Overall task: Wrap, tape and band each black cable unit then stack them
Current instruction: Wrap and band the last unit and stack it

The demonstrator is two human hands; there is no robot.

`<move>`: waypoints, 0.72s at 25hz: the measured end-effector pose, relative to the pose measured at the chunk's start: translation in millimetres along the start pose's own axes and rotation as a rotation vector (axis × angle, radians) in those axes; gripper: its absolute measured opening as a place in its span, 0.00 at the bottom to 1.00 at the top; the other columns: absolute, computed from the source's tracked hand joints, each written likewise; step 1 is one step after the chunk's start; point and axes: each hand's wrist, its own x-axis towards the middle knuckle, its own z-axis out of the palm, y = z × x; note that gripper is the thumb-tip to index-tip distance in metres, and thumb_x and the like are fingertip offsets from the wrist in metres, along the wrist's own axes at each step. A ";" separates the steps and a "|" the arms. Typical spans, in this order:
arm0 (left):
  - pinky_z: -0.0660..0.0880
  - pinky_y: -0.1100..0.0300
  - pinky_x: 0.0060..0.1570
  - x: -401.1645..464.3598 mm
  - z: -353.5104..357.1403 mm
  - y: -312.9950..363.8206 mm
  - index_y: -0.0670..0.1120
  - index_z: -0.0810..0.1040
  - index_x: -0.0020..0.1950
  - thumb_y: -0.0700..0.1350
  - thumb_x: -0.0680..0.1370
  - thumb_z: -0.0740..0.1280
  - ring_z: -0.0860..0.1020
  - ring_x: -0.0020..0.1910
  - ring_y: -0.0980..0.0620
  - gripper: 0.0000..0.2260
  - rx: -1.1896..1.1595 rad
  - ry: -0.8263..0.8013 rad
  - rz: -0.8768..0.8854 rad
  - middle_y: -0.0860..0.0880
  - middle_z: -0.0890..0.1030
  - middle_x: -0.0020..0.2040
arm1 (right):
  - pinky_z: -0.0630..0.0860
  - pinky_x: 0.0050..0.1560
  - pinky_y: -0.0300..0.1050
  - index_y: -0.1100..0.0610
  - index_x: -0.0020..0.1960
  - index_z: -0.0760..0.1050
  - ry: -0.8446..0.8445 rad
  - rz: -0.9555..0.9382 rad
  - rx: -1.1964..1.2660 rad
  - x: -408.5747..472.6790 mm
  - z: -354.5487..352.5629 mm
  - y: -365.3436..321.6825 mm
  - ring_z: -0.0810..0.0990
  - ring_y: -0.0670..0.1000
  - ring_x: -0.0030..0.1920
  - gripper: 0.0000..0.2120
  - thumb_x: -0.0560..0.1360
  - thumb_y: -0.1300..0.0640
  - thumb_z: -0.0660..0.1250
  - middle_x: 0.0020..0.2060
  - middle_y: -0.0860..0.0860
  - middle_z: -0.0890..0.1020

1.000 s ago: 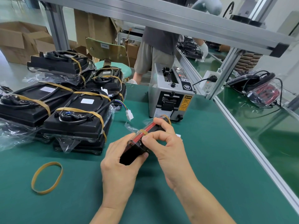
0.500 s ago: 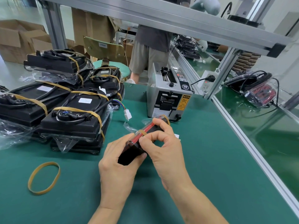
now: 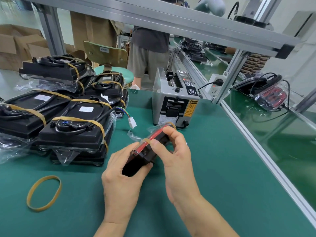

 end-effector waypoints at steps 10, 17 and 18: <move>0.72 0.69 0.54 0.9 -1.6 -1.2 0.66 0.78 0.55 0.37 0.63 0.78 0.79 0.54 0.56 0.30 -0.018 0.003 -0.035 0.60 0.81 0.53 | 0.62 0.71 0.53 0.40 0.48 0.75 -0.108 -0.081 -0.264 -4.0 2.9 -3.3 0.67 0.38 0.66 0.18 0.58 0.48 0.72 0.60 0.35 0.71; 0.70 0.75 0.52 4.5 -6.4 3.2 0.63 0.80 0.52 0.33 0.61 0.79 0.79 0.50 0.60 0.30 -0.024 -0.014 -0.076 0.56 0.83 0.50 | 0.65 0.65 0.36 0.47 0.52 0.76 -0.197 -0.062 -0.311 24.5 -29.1 -12.8 0.69 0.35 0.61 0.23 0.63 0.64 0.77 0.59 0.41 0.72; 0.70 0.76 0.51 5.5 -9.9 3.8 0.64 0.81 0.51 0.34 0.60 0.80 0.79 0.48 0.61 0.30 -0.034 -0.009 -0.106 0.56 0.83 0.49 | 0.63 0.64 0.34 0.47 0.52 0.76 -0.224 -0.086 -0.320 29.3 -33.5 -12.7 0.69 0.37 0.62 0.21 0.65 0.63 0.76 0.59 0.41 0.73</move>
